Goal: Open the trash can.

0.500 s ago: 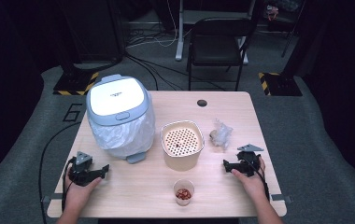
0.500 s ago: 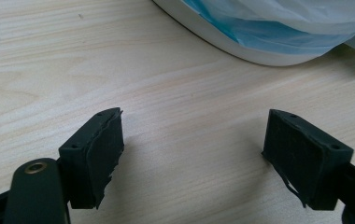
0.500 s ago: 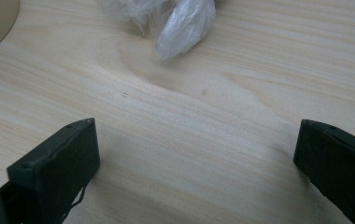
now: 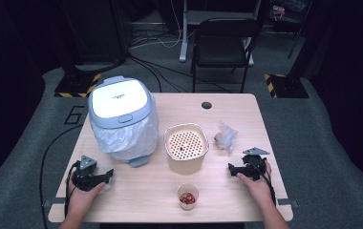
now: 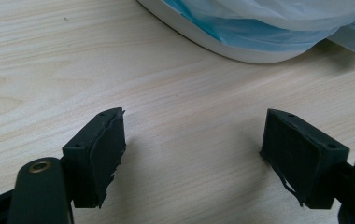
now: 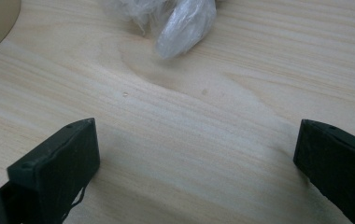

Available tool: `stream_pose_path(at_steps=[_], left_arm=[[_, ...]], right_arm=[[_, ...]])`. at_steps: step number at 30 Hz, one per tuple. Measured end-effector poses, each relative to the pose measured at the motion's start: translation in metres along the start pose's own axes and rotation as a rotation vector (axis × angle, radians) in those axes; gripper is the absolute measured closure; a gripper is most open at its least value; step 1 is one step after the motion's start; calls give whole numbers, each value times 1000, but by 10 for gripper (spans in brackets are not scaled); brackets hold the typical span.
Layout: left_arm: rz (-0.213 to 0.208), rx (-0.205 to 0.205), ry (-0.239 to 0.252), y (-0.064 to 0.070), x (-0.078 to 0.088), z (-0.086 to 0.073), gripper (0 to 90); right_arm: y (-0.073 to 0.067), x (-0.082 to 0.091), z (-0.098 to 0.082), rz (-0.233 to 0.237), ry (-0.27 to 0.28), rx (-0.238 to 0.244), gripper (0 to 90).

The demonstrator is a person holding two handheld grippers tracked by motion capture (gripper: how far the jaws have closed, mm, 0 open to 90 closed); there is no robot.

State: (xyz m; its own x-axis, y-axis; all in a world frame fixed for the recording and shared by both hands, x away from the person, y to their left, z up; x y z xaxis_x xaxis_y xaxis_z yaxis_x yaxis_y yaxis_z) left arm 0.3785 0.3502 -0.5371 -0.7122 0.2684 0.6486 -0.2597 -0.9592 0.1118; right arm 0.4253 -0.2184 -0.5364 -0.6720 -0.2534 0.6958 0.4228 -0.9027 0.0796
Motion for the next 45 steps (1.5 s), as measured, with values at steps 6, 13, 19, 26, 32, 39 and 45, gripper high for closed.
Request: stream_pose_path(at_steps=[6,13,19,26,32,39,45], left_arm=[[-7,1,-2,1,0,0,216],[-44,-4,4,6,2,-1,278],[-66,-16,-24,12,4,1,338],[-142,2,-42,27,12,3,366],[-192,4,-24,42,19,9,367],[-229,-29,-40,61,22,13,372],[-251,-48,-39,73,21,18,382]], right_arm=[[0,0,0,1,0,2,0],[0,0,0,4,1,1,0],[1,1,-1,5,1,12,0],[1,1,-1,5,0,15,0],[1,1,-1,5,0,16,0],[1,1,-1,8,2,9,0],[0,1,-1,11,2,9,0]])
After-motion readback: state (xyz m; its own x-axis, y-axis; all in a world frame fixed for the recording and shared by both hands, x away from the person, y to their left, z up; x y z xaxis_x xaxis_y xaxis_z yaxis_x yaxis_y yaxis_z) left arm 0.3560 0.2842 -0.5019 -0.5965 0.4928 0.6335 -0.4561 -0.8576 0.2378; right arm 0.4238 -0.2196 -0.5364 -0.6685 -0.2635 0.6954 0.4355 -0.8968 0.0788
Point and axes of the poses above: each handheld gripper's, and its own axes: x roughly backward along the jaws, z roughly out of its top, y roughly to its right, the point moved 1 cm from there along -x, roughly forward along the jaws, and after that the axes turned 7 degrees about x, right-handed, at the moved point
